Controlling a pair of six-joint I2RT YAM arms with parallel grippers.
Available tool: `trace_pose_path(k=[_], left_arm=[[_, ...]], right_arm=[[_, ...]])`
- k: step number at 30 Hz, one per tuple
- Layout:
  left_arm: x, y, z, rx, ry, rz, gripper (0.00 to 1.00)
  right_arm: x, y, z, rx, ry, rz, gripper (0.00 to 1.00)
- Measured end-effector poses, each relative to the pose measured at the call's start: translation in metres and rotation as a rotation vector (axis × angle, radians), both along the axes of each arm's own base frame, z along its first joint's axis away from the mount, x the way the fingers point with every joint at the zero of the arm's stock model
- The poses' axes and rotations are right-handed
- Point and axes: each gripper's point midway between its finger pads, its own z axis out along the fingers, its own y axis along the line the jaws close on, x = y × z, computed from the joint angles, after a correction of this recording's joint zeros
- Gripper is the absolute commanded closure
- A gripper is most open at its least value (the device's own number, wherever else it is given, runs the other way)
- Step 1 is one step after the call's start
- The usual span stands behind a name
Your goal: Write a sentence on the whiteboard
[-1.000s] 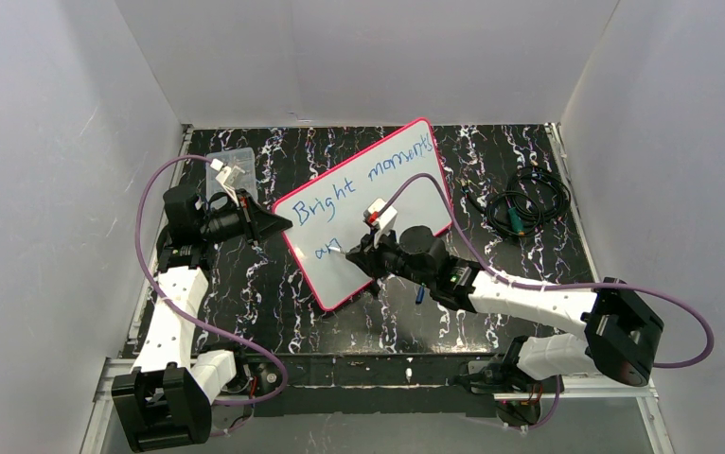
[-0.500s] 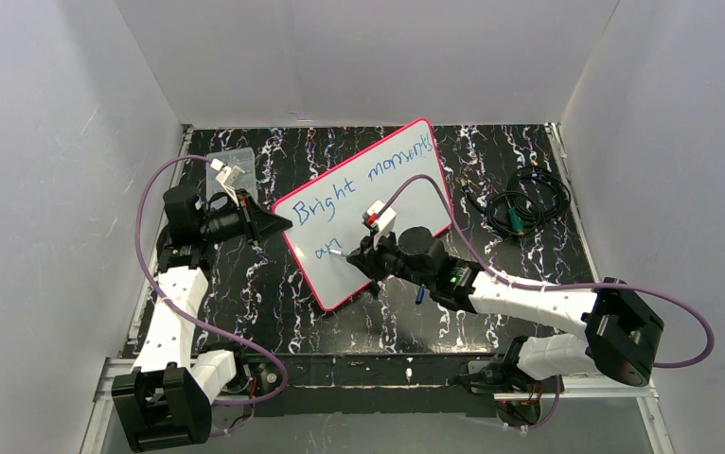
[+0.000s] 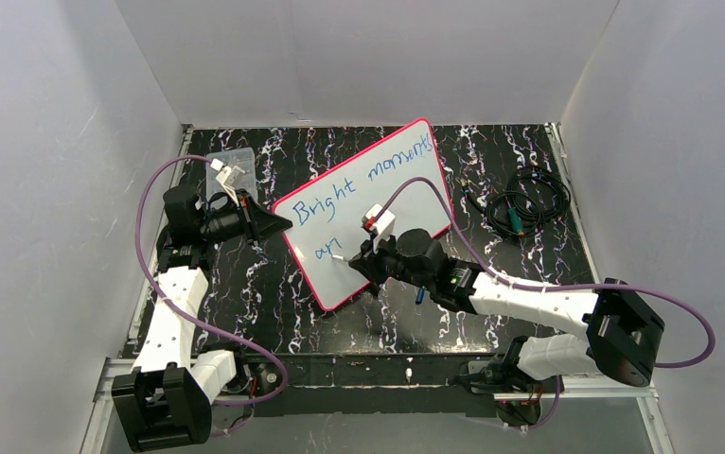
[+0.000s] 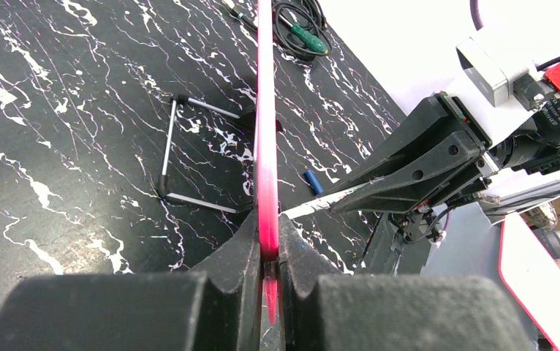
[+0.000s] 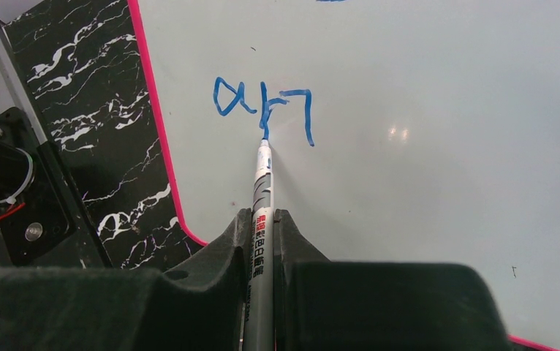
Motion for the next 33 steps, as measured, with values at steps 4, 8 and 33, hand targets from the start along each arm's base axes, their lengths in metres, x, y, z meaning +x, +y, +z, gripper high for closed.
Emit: trace_pose_path(k=[4,8,33], left_arm=[[0.000,0.000,0.000,0.000,0.000,0.000,1.00],[0.000,0.000,0.000,-0.001,0.000,-0.001,1.00],[0.000,0.000,0.000,-0.001,0.000,-0.001,1.00]], right_arm=[[-0.001,0.000,0.001,0.003,0.001,0.007,0.99],[-0.004,-0.001,0.011,0.027,-0.009,0.018,0.99],[0.031,-0.016,0.048,0.084,-0.061,-0.036,0.99]])
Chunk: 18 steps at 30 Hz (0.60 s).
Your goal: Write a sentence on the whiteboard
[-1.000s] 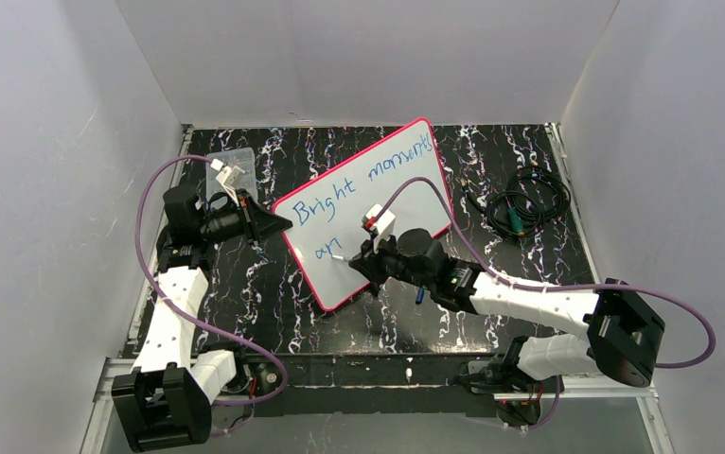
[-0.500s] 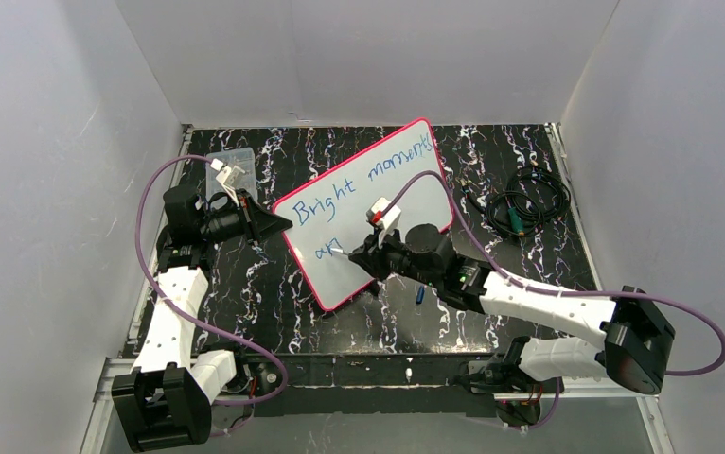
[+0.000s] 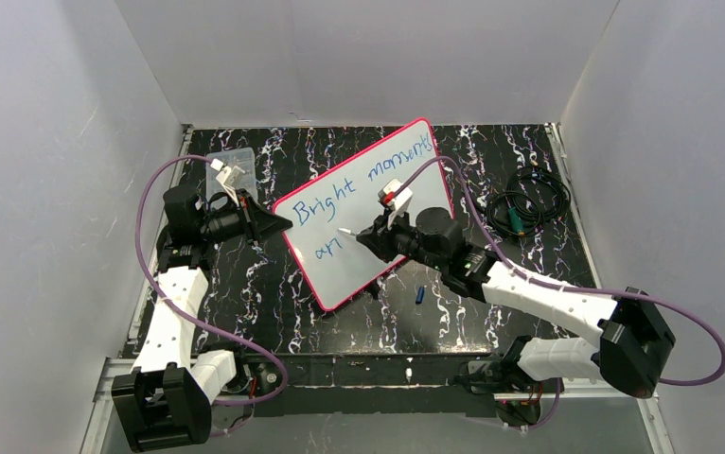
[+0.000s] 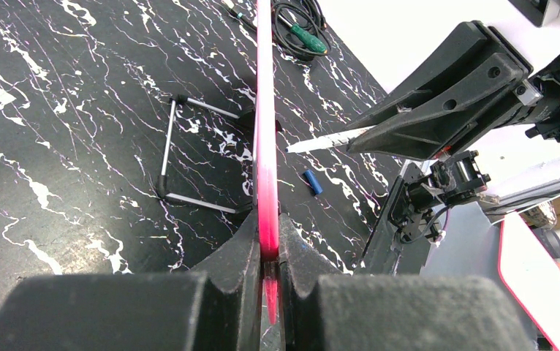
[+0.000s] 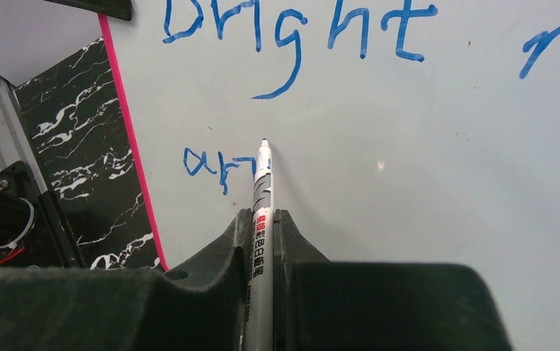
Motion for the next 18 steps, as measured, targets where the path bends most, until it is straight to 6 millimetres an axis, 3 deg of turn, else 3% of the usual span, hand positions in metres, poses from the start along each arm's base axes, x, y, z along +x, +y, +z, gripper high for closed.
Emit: trace_pose_path(k=[18], left_arm=[[0.0000,0.0000,0.0000,0.000,0.000,0.000,1.00]], right_arm=[[0.0019,0.0100,0.0051,0.029,-0.009,0.040,0.99]])
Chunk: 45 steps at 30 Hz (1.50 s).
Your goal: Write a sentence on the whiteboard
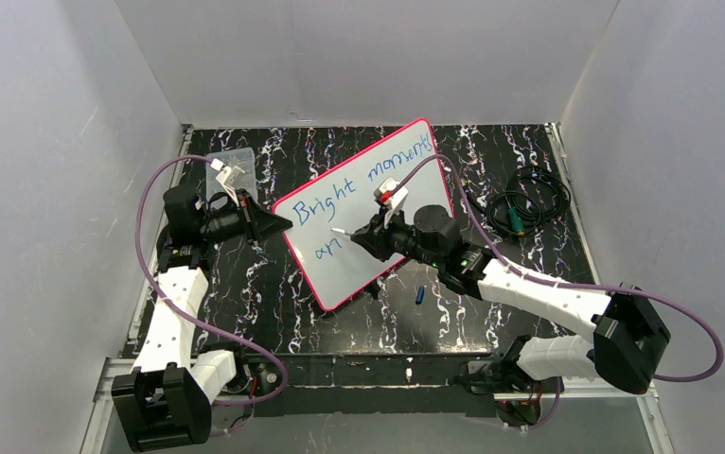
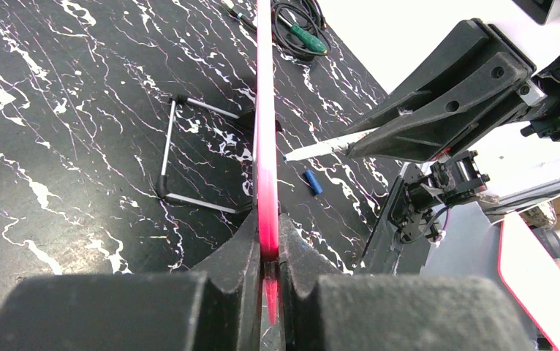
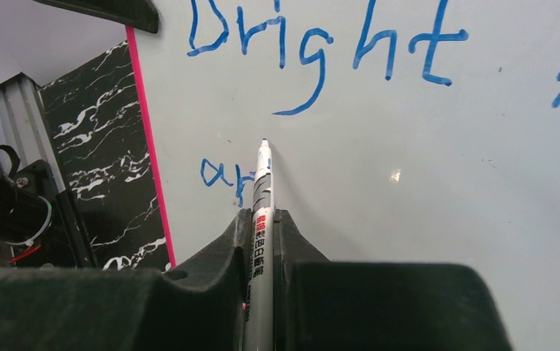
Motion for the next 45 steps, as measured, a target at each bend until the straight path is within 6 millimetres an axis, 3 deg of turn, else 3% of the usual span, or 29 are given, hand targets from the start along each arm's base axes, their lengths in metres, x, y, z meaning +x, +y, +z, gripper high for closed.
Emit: trace_pose_path(k=[15,45], left_arm=[[0.000,0.000,0.000,0.000,0.000,0.000,1.00],[0.000,0.000,-0.001,0.002,0.002,0.003,1.00]], right_arm=[[-0.017,0.016,-0.009,-0.006,0.031,0.111,0.99],[-0.009,0.027,-0.010,0.001,0.018,0.093,0.99]])
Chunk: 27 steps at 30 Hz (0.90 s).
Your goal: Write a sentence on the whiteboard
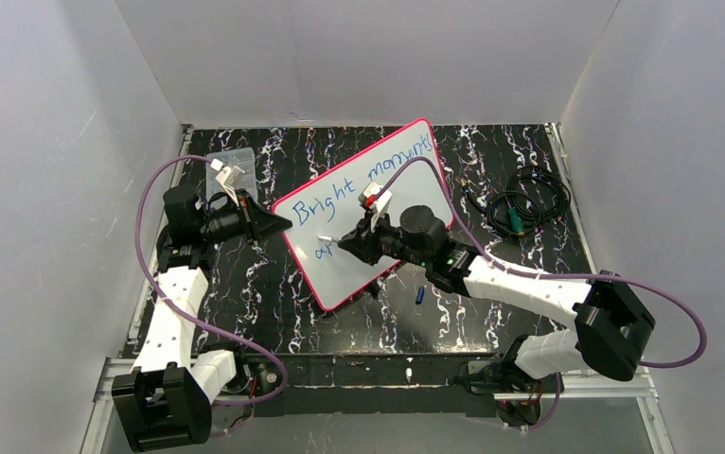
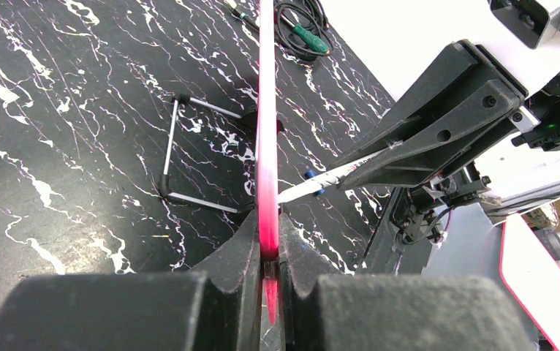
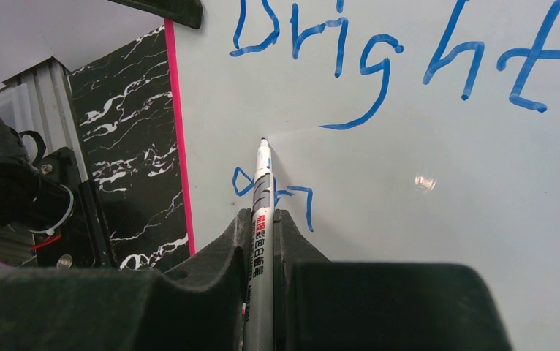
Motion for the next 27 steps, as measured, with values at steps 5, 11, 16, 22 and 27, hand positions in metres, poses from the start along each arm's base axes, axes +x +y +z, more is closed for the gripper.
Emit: trace_pose_path(k=[5,11,16,22,27], left_arm=[[0.000,0.000,0.000,0.000,0.000,0.000,1.00],[0.000,0.000,0.000,0.000,0.000,0.001,1.00],[0.000,0.000,0.000,0.001,0.000,0.002,1.00],[0.001,0.001,-0.001,0.003,0.001,0.007,1.00],[0.001,0.001,-0.001,0.002,0.001,0.007,1.00]], right_arm=[[0.000,0.000,0.000,-0.001,0.000,-0.002,0.99],[0.000,0.000,-0.001,-0.002,0.000,-0.005,0.99],[-0.001,0.000,-0.003,-0.006,0.001,-0.006,0.99],[-0.008,-0.007,-0.019,-0.036,0.024,-0.006,0.99],[-0.009,-0.013,-0.027,-0.056,0.037,-0.020,0.99]])
